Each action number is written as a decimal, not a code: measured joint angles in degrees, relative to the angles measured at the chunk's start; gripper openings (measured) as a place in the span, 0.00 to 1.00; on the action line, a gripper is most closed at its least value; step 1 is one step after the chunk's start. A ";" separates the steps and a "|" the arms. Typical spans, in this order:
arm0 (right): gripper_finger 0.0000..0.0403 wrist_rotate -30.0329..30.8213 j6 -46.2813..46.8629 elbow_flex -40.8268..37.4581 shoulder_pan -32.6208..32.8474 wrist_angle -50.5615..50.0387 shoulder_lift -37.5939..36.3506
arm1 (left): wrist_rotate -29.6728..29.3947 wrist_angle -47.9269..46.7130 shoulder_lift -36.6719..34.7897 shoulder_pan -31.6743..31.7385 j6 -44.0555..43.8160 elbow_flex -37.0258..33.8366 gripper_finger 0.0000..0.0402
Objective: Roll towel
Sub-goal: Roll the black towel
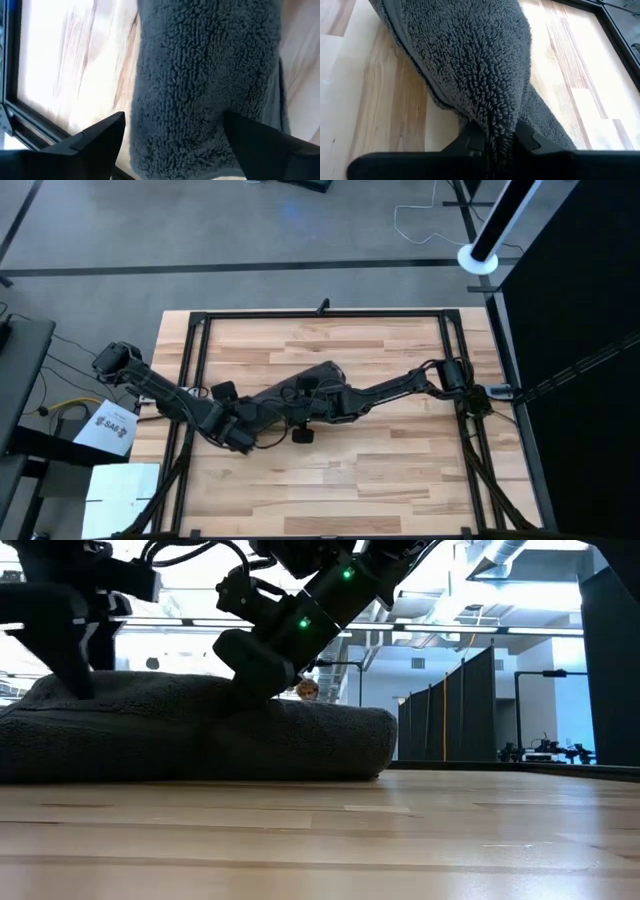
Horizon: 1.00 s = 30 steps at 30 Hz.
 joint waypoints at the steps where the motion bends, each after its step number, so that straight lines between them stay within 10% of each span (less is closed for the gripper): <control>1: 0.07 0.00 0.00 0.00 0.00 0.04 0.00 | 0.06 1.85 0.00 0.40 0.11 0.00 0.80; 20: 0.07 0.00 -0.04 0.00 0.04 -0.16 0.00 | 10.67 21.30 -0.02 3.43 -4.50 -8.63 0.76; 30: 0.07 -5.91 1.41 0.04 0.39 -3.41 0.00 | 18.84 30.14 -0.02 1.43 -7.47 -8.63 0.09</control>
